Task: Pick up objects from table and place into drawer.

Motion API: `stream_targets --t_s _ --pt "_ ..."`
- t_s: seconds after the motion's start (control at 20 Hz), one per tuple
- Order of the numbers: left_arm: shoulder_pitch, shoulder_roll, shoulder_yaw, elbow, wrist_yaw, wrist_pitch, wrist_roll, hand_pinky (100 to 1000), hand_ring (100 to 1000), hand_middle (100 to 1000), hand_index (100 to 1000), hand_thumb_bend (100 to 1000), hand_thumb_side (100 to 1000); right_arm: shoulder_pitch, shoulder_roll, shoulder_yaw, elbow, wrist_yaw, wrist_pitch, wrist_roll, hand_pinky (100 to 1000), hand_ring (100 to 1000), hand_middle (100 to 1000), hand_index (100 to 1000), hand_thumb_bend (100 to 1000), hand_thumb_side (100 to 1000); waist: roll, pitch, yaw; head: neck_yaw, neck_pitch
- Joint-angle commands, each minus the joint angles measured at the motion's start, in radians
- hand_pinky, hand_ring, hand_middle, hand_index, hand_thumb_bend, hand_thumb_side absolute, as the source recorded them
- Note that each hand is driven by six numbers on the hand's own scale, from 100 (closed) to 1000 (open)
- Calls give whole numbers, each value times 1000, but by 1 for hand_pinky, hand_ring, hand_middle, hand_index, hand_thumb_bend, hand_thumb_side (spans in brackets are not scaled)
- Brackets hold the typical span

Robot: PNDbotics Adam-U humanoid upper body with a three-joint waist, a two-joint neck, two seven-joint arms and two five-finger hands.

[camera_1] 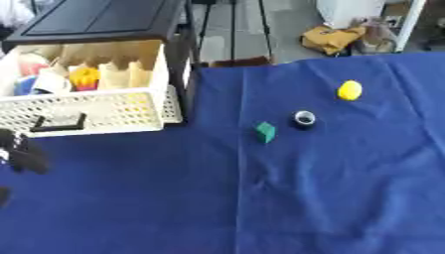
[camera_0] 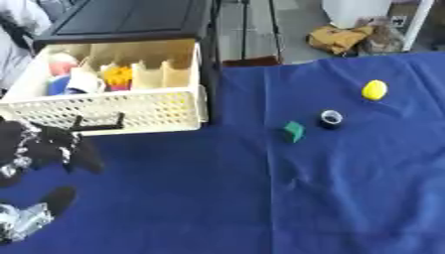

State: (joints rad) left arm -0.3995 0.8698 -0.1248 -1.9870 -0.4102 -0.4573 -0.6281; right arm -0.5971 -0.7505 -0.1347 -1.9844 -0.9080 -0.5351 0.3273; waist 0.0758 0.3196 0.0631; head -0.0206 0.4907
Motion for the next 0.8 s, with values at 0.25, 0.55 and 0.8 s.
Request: stream_targets --t_s 0.25,0.55,0.8 --pt "-29 104 -7 -13 -42 29 -127 285 468 630 828 100 1000 -2 8 -2 -16 -6 5 11 477 638 589 652 100 969 11 -18 -20 28 4" --pt "-47 131 -9 -13 -114 73 -111 307 470 625 872 100 1000 -1 20 -1 -16 -8 12 13 481 641 587 650 100 968 21 -19 -27 58 12" --pt "-62 135 -38 -13 -158 139 -123 307 468 662 902 100 1000 3 30 7 -16 -1 14 30 476 637 581 644 100 968 26 -16 -39 81 9"
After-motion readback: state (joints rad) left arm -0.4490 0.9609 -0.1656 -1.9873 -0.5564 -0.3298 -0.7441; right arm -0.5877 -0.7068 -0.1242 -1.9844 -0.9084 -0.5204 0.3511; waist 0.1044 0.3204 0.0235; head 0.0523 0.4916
